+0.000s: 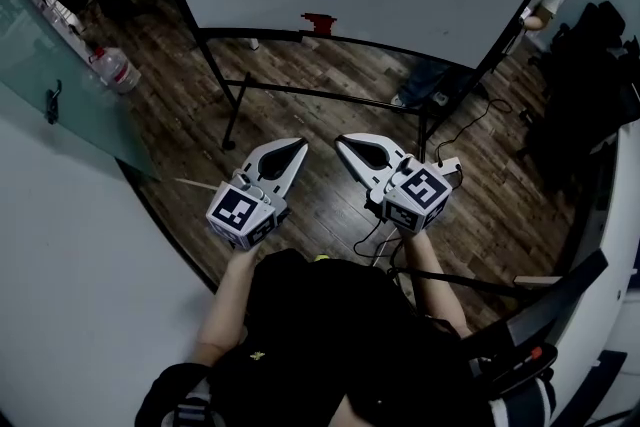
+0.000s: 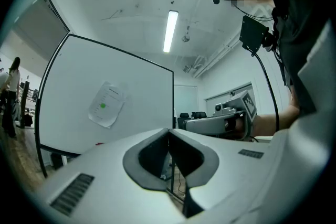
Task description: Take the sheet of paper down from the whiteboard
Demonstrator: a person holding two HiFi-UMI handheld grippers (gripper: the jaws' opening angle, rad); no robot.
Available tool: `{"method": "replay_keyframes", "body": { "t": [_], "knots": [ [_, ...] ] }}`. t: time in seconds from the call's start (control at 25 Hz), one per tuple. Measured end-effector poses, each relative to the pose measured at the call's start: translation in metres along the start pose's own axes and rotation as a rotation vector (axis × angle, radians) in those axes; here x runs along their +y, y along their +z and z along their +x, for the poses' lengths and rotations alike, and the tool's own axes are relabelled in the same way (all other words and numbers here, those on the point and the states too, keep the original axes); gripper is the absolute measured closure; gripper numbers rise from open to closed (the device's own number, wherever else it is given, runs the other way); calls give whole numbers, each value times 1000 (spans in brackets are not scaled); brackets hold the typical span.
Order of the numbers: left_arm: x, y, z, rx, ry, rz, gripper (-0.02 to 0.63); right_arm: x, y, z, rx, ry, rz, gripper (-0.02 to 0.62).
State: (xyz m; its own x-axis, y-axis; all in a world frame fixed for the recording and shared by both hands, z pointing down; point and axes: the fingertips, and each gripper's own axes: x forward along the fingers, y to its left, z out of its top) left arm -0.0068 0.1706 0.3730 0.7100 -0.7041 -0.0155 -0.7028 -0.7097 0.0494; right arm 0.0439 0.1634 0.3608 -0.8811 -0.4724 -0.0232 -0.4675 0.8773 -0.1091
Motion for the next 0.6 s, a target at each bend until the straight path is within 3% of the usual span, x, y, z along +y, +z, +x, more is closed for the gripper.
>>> {"method": "replay_keyframes", "body": {
  "t": [0.6],
  "knots": [
    [9, 3, 15, 0, 7, 5, 586, -14, -4, 12, 12, 9, 10, 601]
  ]
}}
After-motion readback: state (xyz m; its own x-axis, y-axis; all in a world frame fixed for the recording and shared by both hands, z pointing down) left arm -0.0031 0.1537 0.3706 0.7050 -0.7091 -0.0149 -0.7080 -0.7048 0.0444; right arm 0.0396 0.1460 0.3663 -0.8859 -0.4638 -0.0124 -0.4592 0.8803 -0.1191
